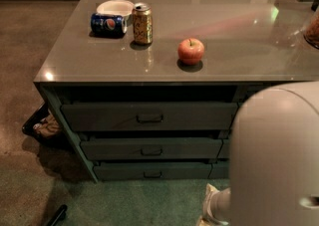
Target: Open bottom drawer
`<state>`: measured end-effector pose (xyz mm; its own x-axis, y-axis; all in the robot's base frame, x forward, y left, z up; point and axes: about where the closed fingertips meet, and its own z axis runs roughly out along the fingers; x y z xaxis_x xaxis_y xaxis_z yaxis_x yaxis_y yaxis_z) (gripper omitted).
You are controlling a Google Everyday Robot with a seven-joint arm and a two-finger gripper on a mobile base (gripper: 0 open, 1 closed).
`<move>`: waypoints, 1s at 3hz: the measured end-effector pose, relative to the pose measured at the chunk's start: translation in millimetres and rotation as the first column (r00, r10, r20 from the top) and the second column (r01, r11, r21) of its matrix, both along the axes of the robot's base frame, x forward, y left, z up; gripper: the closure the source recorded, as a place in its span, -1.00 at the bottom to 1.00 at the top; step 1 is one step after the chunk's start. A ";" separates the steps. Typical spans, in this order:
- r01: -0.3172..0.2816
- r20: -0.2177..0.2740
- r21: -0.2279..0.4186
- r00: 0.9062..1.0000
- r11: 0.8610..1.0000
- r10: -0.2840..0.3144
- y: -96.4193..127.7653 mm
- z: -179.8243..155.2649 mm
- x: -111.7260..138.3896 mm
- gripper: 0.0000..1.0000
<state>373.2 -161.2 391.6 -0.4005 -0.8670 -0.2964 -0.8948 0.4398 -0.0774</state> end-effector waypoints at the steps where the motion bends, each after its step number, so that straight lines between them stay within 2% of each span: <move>1: -0.057 -0.060 0.102 0.996 0.993 0.064 31.2 -36.8 -11.7 -1.00; 2: -0.245 -0.069 0.205 0.962 0.948 0.264 72.2 -82.0 -28.3 -1.00; 3: -0.304 -0.049 0.264 0.943 0.915 0.328 92.8 -99.1 -31.3 -1.00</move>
Offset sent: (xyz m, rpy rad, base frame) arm 0.0993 0.0053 -0.1642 0.6794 -0.1051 0.1880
